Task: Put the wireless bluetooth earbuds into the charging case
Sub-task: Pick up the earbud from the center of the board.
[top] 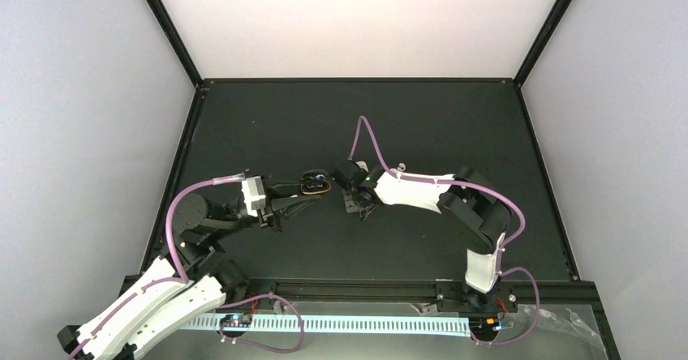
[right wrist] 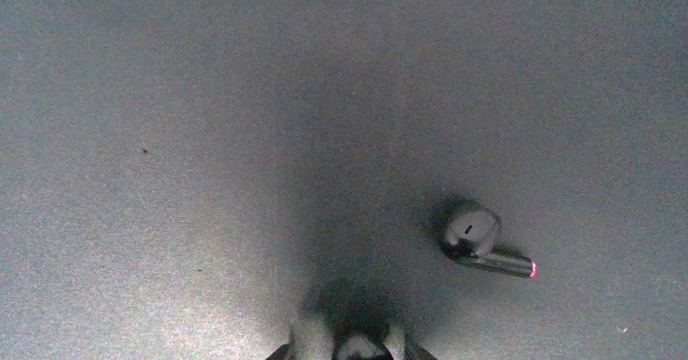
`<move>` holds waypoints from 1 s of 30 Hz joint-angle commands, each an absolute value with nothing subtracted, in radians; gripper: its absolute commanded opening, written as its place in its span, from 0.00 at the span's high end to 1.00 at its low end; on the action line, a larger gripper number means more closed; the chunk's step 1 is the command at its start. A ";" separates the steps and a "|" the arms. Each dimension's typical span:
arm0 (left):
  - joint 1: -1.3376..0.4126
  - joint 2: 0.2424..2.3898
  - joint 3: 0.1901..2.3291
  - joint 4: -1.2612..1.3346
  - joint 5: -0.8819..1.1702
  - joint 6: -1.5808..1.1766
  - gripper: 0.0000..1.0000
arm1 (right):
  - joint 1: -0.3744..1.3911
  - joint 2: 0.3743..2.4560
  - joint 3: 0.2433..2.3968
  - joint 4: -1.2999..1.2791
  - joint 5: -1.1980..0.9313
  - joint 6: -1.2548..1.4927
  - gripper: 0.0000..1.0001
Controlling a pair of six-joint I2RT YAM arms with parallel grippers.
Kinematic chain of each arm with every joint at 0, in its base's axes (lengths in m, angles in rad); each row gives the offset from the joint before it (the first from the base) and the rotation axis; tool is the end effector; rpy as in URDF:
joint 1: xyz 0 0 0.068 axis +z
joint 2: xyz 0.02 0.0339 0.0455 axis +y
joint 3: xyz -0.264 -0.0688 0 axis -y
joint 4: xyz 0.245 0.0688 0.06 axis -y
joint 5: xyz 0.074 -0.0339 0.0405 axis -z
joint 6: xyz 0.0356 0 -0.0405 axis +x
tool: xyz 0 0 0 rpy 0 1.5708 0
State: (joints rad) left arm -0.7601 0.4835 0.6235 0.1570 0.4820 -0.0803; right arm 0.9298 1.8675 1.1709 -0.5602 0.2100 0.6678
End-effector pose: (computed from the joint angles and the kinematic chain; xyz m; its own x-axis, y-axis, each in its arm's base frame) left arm 0.0766 -0.0956 0.3607 0.1367 -0.2280 -0.9640 0.9458 0.3195 0.0585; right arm 0.2196 0.2819 0.1513 -0.9082 -0.2044 -0.3653 -0.2331 0.9718 0.0356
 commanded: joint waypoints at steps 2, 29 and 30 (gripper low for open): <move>-0.766 0.470 0.629 0.161 0.465 -0.066 0.98 | 0.925 1.904 1.192 -0.560 0.214 0.683 0.67; -0.769 0.487 0.629 0.162 0.471 -0.069 0.98 | 0.925 1.869 1.145 -0.517 0.195 0.682 0.82; -0.769 0.488 0.629 0.162 0.471 -0.069 0.98 | 0.925 1.865 1.142 -0.517 0.198 0.681 0.83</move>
